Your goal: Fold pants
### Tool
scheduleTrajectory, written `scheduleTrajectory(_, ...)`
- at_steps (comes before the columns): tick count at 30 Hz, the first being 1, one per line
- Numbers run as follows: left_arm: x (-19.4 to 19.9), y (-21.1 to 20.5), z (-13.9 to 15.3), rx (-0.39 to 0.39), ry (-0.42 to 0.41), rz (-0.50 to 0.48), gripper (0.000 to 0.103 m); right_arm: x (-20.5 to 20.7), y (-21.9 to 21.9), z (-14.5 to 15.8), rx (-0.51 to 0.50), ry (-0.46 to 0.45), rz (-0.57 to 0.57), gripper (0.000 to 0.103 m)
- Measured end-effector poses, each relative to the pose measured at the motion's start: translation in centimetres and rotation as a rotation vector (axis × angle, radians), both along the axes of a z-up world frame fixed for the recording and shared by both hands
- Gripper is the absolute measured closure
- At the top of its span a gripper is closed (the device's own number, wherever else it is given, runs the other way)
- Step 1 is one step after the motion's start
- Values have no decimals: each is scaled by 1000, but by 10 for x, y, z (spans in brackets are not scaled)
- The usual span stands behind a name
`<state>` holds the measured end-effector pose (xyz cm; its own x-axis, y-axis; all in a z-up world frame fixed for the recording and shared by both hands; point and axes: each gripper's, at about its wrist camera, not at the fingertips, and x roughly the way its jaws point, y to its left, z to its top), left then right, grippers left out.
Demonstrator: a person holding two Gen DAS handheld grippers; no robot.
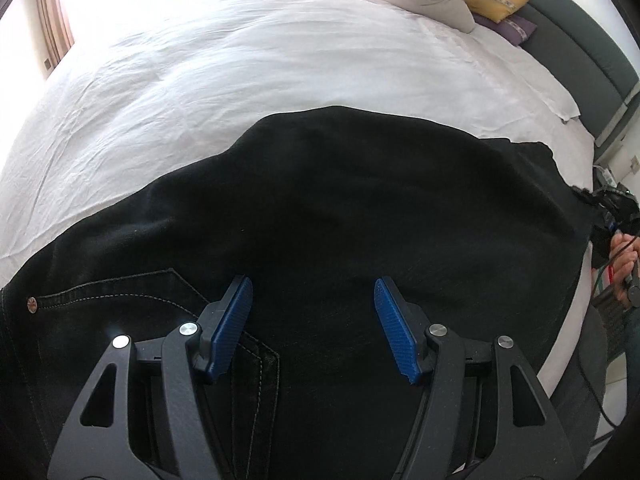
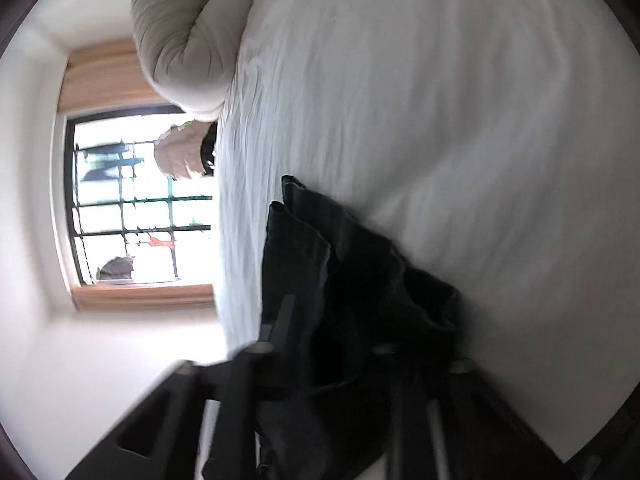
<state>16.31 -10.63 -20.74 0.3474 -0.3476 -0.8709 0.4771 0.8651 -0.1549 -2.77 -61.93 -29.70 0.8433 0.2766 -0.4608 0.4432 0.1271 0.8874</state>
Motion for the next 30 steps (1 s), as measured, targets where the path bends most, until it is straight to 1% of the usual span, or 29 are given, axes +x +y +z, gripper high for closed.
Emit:
scheduleTrajectory(6, 2, -7, 2, 15, 5, 5, 41, -4, -3, 1, -49, 10, -51, 97)
scheduleTrajectory(8, 4, -10, 4, 13, 6, 3, 41, -9, -3, 7, -94, 12, -78, 97)
scheduleTrajectory(11, 7, -17, 4, 11, 4, 3, 41, -15, -8, 13, -109, 2, -115, 98)
scheduleTrajectory(15, 9, -24, 1, 22, -4, 4, 41, -15, -9, 13, -132, 8, -108, 98)
scheduleTrajectory(19, 15, -30, -1, 18, -1, -5, 41, -15, -9, 11, -127, -4, -106, 98)
scheduleTrajectory(20, 17, -31, -1, 18, 0, -6, 41, -13, -10, 11, -126, 3, -96, 98)
scheduleTrajectory(21, 18, -32, -2, 18, 0, -7, 41, -8, -11, 10, -117, 0, -61, 98)
scheduleTrajectory(22, 19, -32, -3, 16, 0, -6, 41, -3, -11, 7, -88, -14, -18, 97)
scheduleTrajectory(23, 20, -32, -4, 14, -1, -6, 41, 3, -12, 3, -41, -26, 37, 94)
scheduleTrajectory(24, 21, -33, -5, 13, -3, -7, 41, 8, -14, -1, -12, -3, 89, 90)
scheduleTrajectory(26, 21, -34, -7, 12, -7, -7, 41, 15, -20, -4, 14, 48, 168, 89)
scheduleTrajectory(29, 20, -34, -9, 6, -11, -11, 39, 23, -30, 4, -38, 70, 204, 89)
scheduleTrajectory(30, 20, -34, -9, 8, -12, -12, 39, 25, -33, 7, -53, 69, 207, 90)
